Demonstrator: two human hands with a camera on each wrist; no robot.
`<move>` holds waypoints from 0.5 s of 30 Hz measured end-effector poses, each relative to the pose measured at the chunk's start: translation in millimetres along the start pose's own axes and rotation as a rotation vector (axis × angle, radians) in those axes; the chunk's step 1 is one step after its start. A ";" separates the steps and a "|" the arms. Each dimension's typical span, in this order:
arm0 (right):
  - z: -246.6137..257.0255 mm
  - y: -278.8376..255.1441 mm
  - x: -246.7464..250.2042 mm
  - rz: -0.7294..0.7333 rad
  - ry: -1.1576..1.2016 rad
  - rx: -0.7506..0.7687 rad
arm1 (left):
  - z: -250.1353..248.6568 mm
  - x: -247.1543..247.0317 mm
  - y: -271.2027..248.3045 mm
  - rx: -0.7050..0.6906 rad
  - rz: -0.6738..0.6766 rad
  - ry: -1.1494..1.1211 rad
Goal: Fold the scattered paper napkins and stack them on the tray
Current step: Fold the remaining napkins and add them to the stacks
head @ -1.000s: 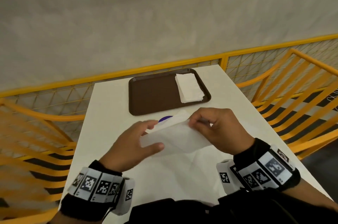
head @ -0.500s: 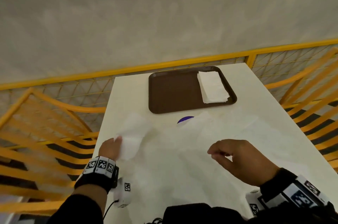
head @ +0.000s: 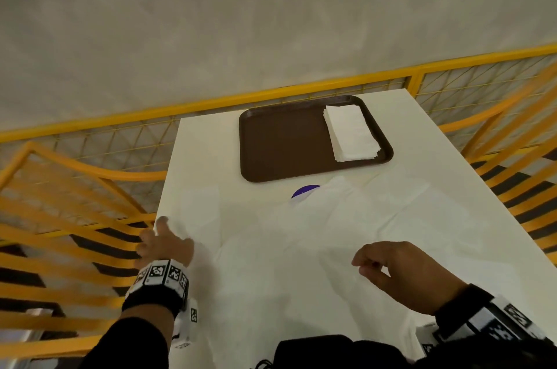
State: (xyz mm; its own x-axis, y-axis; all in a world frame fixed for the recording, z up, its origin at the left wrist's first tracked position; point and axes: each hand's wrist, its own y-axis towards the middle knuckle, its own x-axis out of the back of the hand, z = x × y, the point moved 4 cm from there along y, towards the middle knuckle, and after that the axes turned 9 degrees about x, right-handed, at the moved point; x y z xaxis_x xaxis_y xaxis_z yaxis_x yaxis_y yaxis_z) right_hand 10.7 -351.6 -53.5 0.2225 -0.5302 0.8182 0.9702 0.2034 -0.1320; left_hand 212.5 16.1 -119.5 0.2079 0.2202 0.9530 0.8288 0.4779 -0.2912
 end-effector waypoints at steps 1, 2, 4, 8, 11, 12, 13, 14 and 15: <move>-2.4 -1.2 -4.3 0.050 -0.021 -0.013 | -1.7 -2.4 -5.9 -0.111 -0.019 0.083; -5.2 -2.8 -10.1 0.117 -0.058 -0.031 | -2.8 -6.6 -12.7 -0.205 -0.010 0.156; -13.0 -7.6 -25.1 0.271 -0.154 -0.064 | -0.8 -20.0 -18.5 -0.298 0.062 0.246; -24.6 -18.7 -46.2 0.472 -0.266 -0.090 | 1.0 -26.6 -13.7 -0.266 0.111 0.250; -25.6 -25.9 -43.6 0.491 -0.273 -0.071 | -3.0 -22.0 -10.1 -0.254 0.112 0.286; -25.3 -27.8 -41.3 0.493 -0.266 -0.072 | -4.6 -21.0 -10.2 -0.254 0.107 0.302; -25.6 -29.3 -39.4 0.491 -0.261 -0.072 | -6.8 -19.4 -12.5 -0.265 0.088 0.310; -26.4 -30.9 -38.1 0.486 -0.258 -0.072 | -10.2 -16.6 -17.7 -0.300 0.048 0.302; -27.6 -32.8 -37.4 0.481 -0.253 -0.073 | -15.3 -14.3 -24.8 -0.363 -0.004 0.272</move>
State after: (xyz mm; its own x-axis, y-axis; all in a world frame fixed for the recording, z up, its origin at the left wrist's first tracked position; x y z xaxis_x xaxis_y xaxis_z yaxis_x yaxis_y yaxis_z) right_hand -26.8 -361.1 -95.2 0.6212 -0.1751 0.7639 0.7709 0.3120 -0.5554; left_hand 196.9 -12.0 -124.6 0.2931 -0.0357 0.9554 0.9482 0.1389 -0.2857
